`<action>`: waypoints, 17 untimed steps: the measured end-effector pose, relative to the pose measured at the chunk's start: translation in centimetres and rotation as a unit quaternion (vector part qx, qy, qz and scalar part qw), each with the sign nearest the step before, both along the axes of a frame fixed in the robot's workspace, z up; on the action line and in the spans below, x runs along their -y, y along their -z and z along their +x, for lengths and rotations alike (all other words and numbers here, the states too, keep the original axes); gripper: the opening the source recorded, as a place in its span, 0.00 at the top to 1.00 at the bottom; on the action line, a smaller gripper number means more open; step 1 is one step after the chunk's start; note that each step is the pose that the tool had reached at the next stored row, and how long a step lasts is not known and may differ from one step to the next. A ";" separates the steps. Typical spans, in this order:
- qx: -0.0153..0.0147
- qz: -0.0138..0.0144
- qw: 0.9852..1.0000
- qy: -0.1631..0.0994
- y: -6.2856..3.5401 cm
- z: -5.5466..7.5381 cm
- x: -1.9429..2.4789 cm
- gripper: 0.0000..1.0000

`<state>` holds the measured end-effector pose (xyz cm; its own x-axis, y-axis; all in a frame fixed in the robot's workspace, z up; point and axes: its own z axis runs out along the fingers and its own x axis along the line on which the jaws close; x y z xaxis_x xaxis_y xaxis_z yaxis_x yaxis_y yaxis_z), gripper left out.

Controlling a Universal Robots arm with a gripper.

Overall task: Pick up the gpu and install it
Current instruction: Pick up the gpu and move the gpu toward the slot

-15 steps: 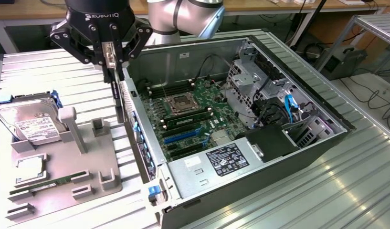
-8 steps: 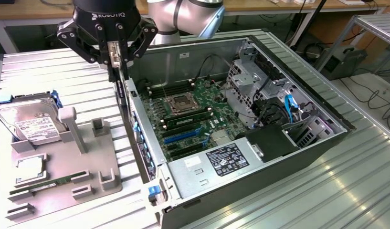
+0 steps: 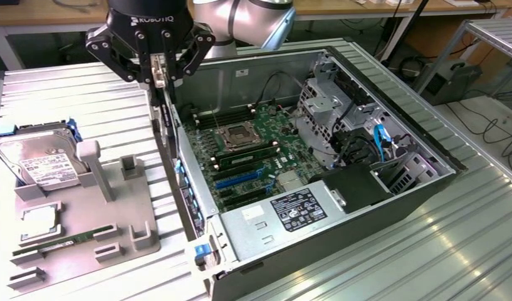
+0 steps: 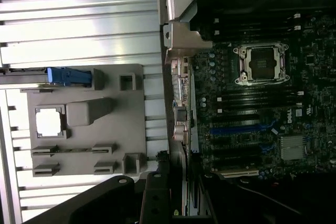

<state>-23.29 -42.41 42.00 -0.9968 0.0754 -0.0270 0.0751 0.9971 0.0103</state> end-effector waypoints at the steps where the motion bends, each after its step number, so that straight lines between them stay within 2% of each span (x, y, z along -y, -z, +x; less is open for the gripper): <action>1: 0.000 0.000 1.000 0.000 0.00 0.1 0.00 0.74; 17: 0.000 0.000 1.000 0.000 0.01 1.5 -0.06 0.74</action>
